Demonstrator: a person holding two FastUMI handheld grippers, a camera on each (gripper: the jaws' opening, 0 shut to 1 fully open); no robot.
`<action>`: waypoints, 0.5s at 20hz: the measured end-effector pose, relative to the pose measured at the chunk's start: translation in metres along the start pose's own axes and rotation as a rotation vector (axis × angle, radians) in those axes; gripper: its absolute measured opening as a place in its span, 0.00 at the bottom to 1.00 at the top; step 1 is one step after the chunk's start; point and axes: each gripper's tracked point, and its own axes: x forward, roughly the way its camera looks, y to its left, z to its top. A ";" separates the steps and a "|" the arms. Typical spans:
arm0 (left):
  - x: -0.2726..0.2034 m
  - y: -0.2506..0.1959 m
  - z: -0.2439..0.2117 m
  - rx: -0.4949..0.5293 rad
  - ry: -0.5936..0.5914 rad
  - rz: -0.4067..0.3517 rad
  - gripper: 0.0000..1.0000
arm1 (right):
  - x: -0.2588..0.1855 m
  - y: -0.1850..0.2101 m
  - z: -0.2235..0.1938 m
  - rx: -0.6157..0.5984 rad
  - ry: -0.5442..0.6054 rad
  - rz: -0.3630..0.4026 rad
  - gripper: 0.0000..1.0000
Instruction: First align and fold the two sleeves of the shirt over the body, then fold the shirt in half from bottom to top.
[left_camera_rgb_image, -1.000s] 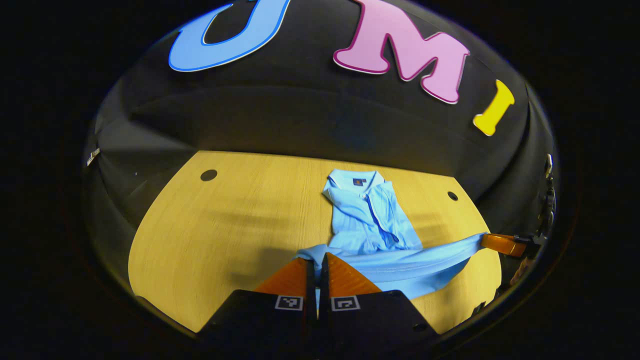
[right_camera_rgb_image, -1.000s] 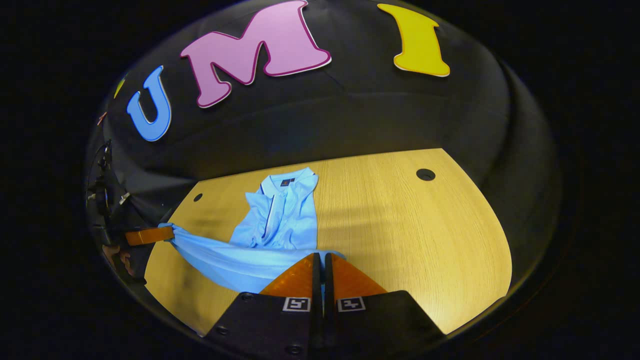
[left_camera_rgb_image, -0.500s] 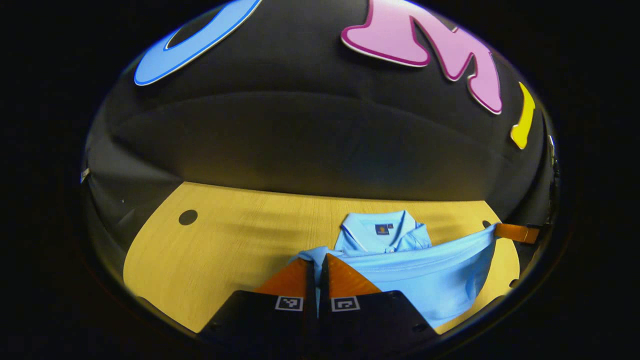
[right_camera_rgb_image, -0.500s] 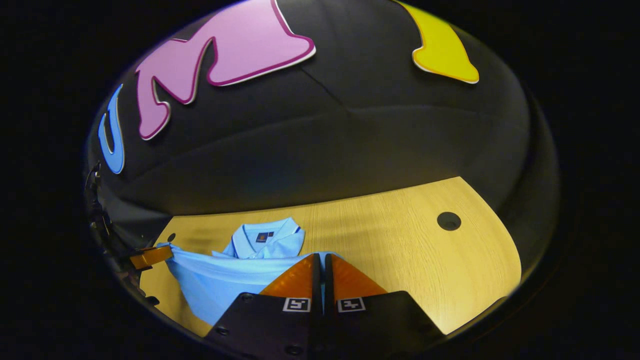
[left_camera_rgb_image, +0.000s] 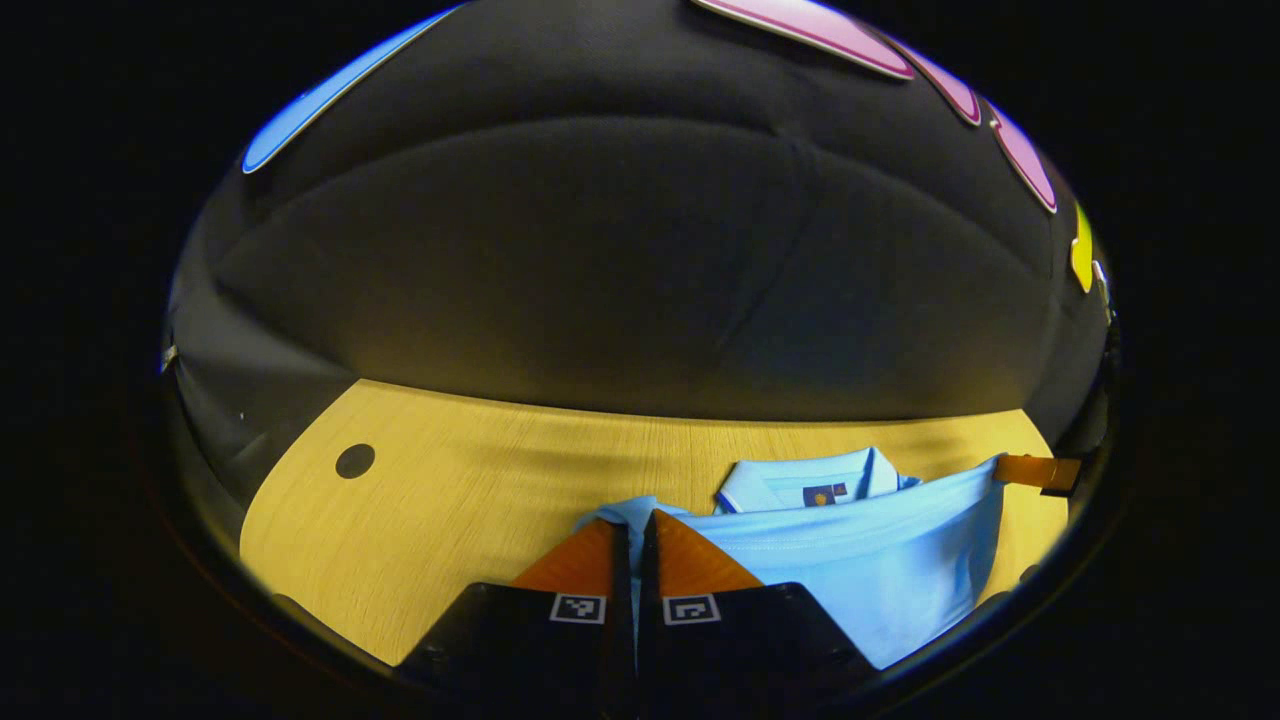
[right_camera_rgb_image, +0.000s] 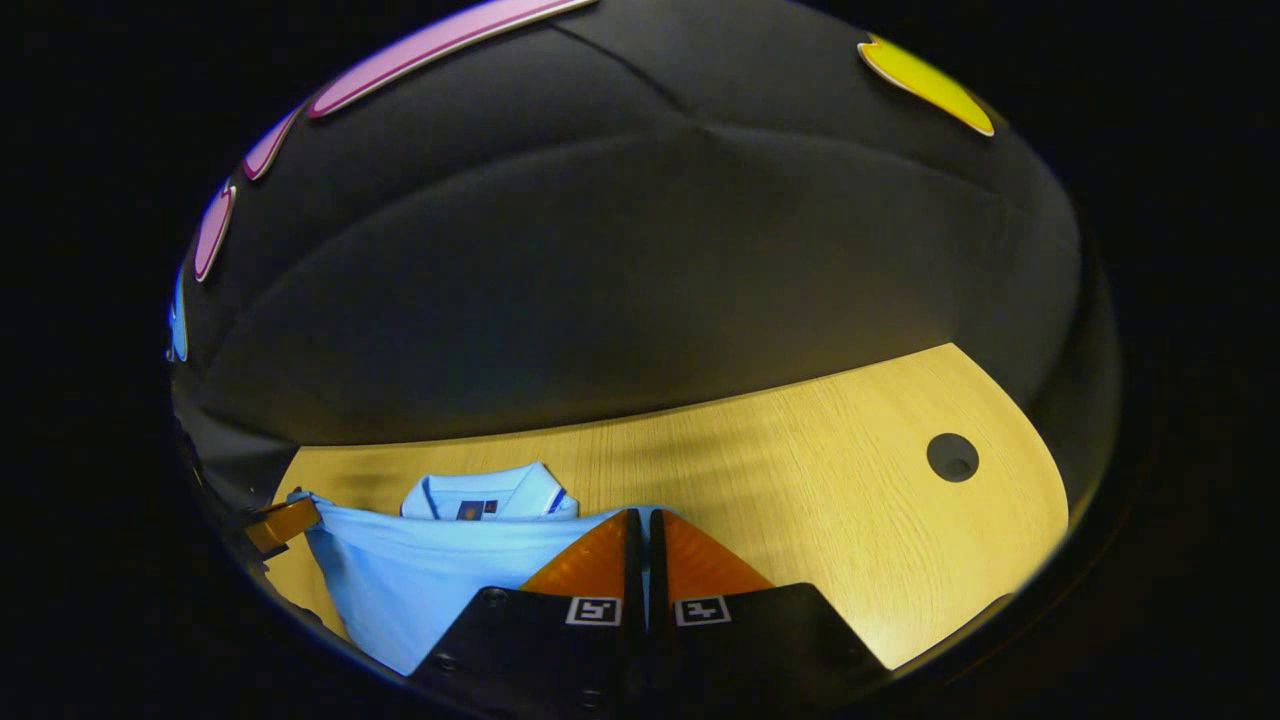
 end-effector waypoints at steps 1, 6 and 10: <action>0.004 0.001 -0.005 -0.001 0.007 0.011 0.07 | 0.005 -0.003 -0.002 0.001 0.003 -0.013 0.05; 0.014 0.008 -0.006 -0.004 -0.016 0.040 0.29 | 0.020 -0.011 -0.012 -0.035 0.003 -0.043 0.05; 0.016 0.012 -0.013 -0.007 0.001 0.052 0.70 | 0.027 -0.012 -0.017 0.002 0.018 -0.049 0.24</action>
